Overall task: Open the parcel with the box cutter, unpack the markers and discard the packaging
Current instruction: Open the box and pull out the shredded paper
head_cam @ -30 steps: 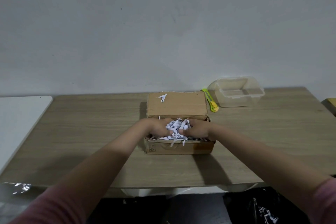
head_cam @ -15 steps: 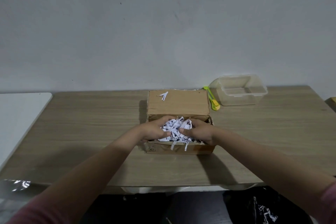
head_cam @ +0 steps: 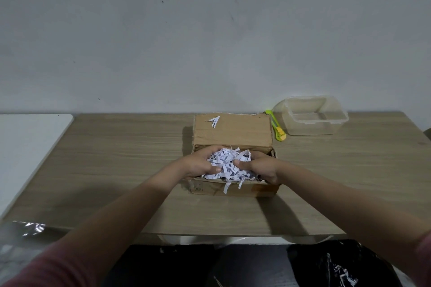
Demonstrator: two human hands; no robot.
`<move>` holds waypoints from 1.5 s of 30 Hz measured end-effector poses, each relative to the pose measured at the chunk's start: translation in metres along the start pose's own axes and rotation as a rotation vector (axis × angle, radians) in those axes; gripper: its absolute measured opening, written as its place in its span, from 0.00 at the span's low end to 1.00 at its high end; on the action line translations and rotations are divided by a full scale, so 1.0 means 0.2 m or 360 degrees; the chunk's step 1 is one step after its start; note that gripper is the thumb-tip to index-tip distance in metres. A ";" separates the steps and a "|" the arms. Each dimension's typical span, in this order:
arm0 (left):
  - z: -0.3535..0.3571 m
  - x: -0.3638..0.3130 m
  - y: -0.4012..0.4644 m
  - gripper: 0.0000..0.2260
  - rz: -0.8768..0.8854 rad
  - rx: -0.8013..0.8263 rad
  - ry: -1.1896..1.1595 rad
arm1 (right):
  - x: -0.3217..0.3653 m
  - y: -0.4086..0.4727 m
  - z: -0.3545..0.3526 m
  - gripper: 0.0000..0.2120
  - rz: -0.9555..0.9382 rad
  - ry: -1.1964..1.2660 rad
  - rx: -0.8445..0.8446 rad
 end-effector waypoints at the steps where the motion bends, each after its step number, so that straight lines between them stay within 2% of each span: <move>1: 0.00 -0.01 0.00 0.29 -0.0021 0.0007 0.0007 | 0.01 0.00 0.00 0.19 0.0007 -0.0010 -0.0005; 3: 0.00 -0.01 0.01 0.29 -0.0048 0.0071 0.0070 | 0.01 0.00 0.00 0.24 0.0013 -0.0043 0.0023; 6: -0.01 -0.03 0.02 0.30 -0.0076 0.0164 0.0283 | 0.04 -0.03 -0.01 0.19 -0.0001 -0.0195 0.0072; 9: -0.02 -0.06 0.03 0.31 -0.0076 0.0203 0.0338 | 0.05 -0.03 -0.03 0.31 0.0105 -0.0212 0.0114; 10: -0.02 -0.06 0.03 0.31 -0.0075 0.0214 0.0369 | 0.05 -0.03 -0.04 0.30 0.0130 -0.0199 0.0143; 13: 0.00 -0.04 0.03 0.32 -0.0103 0.0264 0.0384 | 0.06 -0.04 -0.01 0.14 0.0081 -0.0161 0.0186; 20: 0.02 0.02 0.03 0.32 -0.0009 0.0202 0.0051 | 0.07 -0.07 0.02 0.07 -0.0018 -0.0003 0.0248; 27: 0.02 0.03 0.03 0.33 0.0052 0.0180 -0.0099 | 0.00 -0.05 0.04 0.07 -0.0018 0.0239 0.0126; 34: 0.00 0.03 0.03 0.32 0.0064 0.0125 -0.0148 | -0.02 -0.06 0.05 0.14 0.0030 0.0469 0.0054; 36: -0.01 0.02 0.03 0.31 0.0083 0.0110 -0.0139 | -0.01 -0.07 0.05 0.14 0.0032 0.0538 0.0052; 40: -0.05 -0.02 0.02 0.30 0.0139 0.0092 -0.0112 | 0.06 -0.07 0.01 0.17 0.0035 0.0508 0.0031; 45: -0.11 -0.12 0.00 0.37 0.0189 0.0011 -0.0093 | 0.24 -0.11 -0.07 0.13 -0.0055 0.0291 0.0113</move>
Point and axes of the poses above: each hand's wrist, its own y-axis towards the middle knuckle, its own z-axis out of the palm, x = y × z, the point moved 1 cm from there along y, towards the middle knuckle, and after that the axes turned 8 degrees about -y, right-handed, at the moved point
